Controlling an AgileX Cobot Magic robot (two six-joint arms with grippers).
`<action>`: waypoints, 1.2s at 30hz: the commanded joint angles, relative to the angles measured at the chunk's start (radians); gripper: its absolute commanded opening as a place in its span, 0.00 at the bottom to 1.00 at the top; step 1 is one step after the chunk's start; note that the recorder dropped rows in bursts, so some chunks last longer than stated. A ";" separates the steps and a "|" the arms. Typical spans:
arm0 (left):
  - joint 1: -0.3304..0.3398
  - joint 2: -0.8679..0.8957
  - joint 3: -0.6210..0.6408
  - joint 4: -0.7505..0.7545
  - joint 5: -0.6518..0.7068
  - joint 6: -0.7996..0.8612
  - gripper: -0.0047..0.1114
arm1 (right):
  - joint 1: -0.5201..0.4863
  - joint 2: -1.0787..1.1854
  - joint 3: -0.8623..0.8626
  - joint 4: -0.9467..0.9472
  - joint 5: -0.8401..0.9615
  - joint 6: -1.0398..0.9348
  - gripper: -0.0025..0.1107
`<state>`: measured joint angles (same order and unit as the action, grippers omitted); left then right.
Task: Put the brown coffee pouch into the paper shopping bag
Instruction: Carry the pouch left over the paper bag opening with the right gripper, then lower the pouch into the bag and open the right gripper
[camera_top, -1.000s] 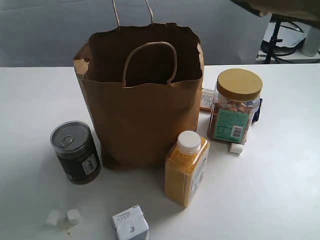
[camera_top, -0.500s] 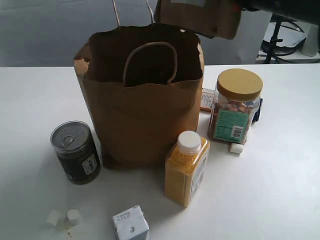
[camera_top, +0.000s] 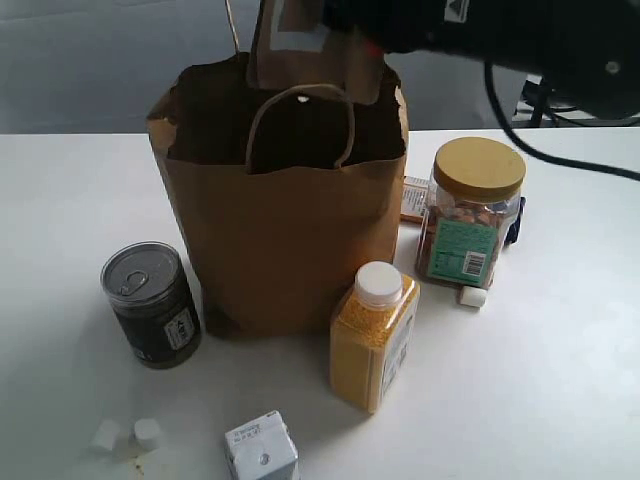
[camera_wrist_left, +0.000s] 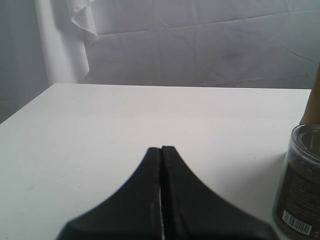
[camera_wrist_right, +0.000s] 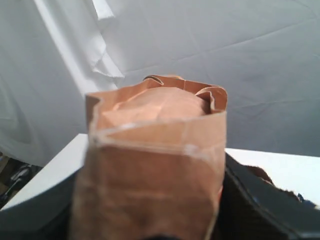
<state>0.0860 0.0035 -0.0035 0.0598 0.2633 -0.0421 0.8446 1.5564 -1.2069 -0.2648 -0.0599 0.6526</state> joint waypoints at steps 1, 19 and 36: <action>0.004 -0.003 0.004 0.004 -0.004 -0.003 0.04 | 0.003 0.038 -0.017 -0.010 -0.022 0.005 0.02; 0.004 -0.003 0.004 0.004 -0.004 -0.003 0.04 | 0.027 0.075 -0.017 -0.006 0.014 0.012 0.42; 0.004 -0.003 0.004 0.004 -0.004 -0.003 0.04 | 0.063 -0.058 -0.017 -0.006 0.076 0.005 0.43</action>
<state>0.0860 0.0035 -0.0035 0.0598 0.2633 -0.0421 0.9064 1.5227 -1.2112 -0.2671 0.0166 0.6572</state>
